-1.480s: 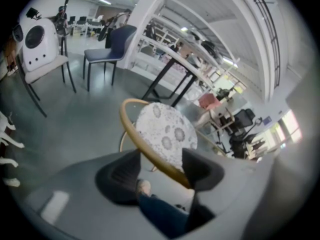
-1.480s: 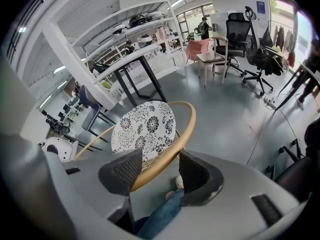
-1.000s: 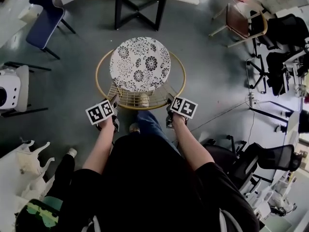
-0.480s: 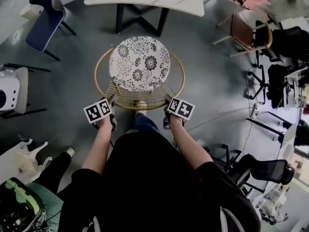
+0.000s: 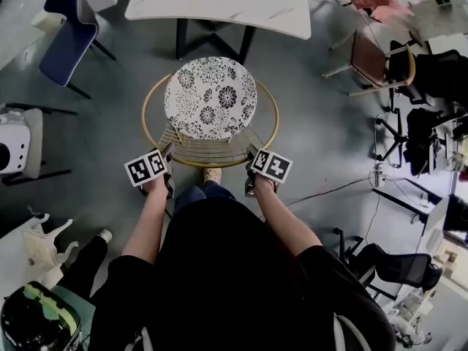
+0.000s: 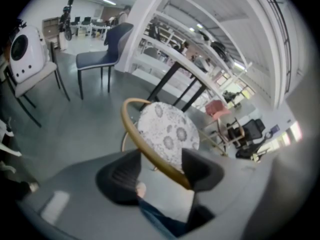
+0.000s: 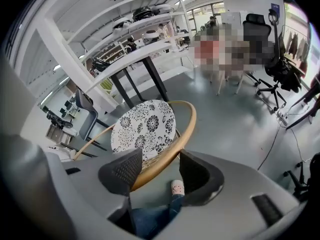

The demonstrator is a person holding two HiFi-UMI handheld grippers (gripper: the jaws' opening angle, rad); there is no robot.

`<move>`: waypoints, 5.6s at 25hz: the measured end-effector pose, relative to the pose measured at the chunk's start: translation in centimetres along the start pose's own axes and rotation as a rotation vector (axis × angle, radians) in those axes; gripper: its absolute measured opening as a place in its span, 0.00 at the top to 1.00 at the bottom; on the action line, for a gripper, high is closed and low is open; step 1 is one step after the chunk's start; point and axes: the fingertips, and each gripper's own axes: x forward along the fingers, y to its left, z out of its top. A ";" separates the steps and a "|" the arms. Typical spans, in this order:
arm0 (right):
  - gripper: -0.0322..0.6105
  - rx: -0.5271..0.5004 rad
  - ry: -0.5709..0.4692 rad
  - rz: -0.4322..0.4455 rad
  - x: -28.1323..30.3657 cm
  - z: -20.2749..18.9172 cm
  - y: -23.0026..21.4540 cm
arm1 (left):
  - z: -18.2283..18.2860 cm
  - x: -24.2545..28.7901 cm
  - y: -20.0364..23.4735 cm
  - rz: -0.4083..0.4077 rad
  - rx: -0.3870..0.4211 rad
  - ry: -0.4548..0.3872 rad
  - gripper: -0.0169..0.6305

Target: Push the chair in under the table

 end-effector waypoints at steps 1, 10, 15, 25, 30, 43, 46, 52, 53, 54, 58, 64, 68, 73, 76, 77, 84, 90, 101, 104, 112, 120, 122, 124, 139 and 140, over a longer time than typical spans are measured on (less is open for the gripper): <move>0.61 0.000 -0.001 -0.001 0.2 0.5 0.1 | 0.5 0.2 -0.1 0.000 -0.001 -0.001 0.58; 0.61 0.007 -0.006 -0.006 2.6 5.1 1.6 | 5.3 2.9 -0.8 -0.004 0.010 0.006 0.58; 0.61 0.023 -0.002 -0.015 4.0 7.9 2.5 | 8.6 4.7 -1.3 -0.011 0.024 0.024 0.58; 0.61 0.035 -0.013 -0.047 7.1 13.9 3.2 | 14.2 8.2 -3.0 -0.035 0.037 0.046 0.57; 0.61 0.037 -0.022 -0.076 7.5 14.9 2.6 | 14.3 8.7 -3.6 -0.017 0.027 0.062 0.57; 0.61 0.067 -0.047 -0.077 7.5 14.9 2.6 | 14.3 8.7 -3.5 -0.039 0.012 0.066 0.57; 0.61 0.066 -0.046 -0.070 6.8 14.1 2.6 | 13.5 7.9 -3.4 -0.057 0.009 0.072 0.57; 0.61 -0.072 -0.116 -0.104 4.6 15.1 3.9 | 13.2 7.0 -3.4 -0.075 0.033 0.069 0.57; 0.61 -0.083 -0.132 -0.100 4.2 15.3 4.3 | 13.2 6.8 -3.4 -0.077 0.040 0.068 0.57; 0.61 -0.090 -0.146 -0.096 3.9 15.5 4.6 | 13.1 6.6 -3.4 -0.078 0.048 0.063 0.57; 0.61 -0.109 -0.171 -0.074 3.2 15.2 5.7 | 13.2 5.2 -3.3 -0.068 0.095 0.026 0.62; 0.62 -0.119 -0.185 -0.060 2.4 14.8 6.3 | 13.6 3.6 -3.3 -0.070 0.107 -0.018 0.64; 0.62 -0.124 -0.187 -0.049 2.2 14.9 6.4 | 14.2 3.1 -3.7 -0.064 0.132 -0.044 0.66; 0.71 -0.146 -0.198 -0.039 1.5 15.8 6.0 | 14.7 2.7 -5.0 -0.075 0.140 -0.075 0.68; 0.81 -0.156 -0.194 -0.029 1.5 16.3 5.9 | 15.3 2.7 -6.1 -0.078 0.172 -0.090 0.72; 0.83 -0.160 -0.193 -0.024 1.5 16.5 5.9 | 15.5 2.8 -6.4 -0.080 0.182 -0.093 0.73; 0.91 -0.200 -0.252 0.036 -0.1 18.7 7.0 | 17.6 2.1 -9.7 -0.150 0.256 -0.149 0.96; 0.91 -0.247 -0.344 0.090 -2.9 22.3 9.5 | 21.4 -0.4 -14.4 -0.220 0.359 -0.261 0.96; 0.92 -0.361 -0.661 0.192 -12.6 30.9 16.2 | 29.1 -8.5 -24.4 -0.289 0.629 -0.539 0.96; 0.92 -0.442 -0.760 0.201 -16.0 32.4 18.7 | 30.5 -11.6 -26.7 -0.296 0.692 -0.628 0.96; 0.92 -0.567 -0.979 0.246 -24.5 34.4 23.2 | 32.6 -18.8 -31.4 -0.304 0.768 -0.825 0.96; 0.92 -0.626 -1.072 0.259 -28.5 33.8 25.6 | 32.8 -22.4 -32.4 -0.216 0.845 -0.910 0.96; 0.92 -0.627 -1.075 0.258 -28.7 33.4 25.5 | 32.4 -22.7 -32.4 -0.224 0.842 -0.910 0.96; 0.92 -0.626 -1.076 0.256 -28.6 33.0 25.4 | 32.2 -22.9 -32.3 -0.229 0.843 -0.910 0.96; 0.92 -0.606 -1.087 0.234 -28.2 30.9 25.9 | 31.0 -22.6 -30.6 -0.256 0.848 -0.889 0.96; 0.92 -0.604 -1.087 0.235 -28.1 30.7 25.9 | 30.9 -22.6 -30.4 -0.257 0.848 -0.889 0.96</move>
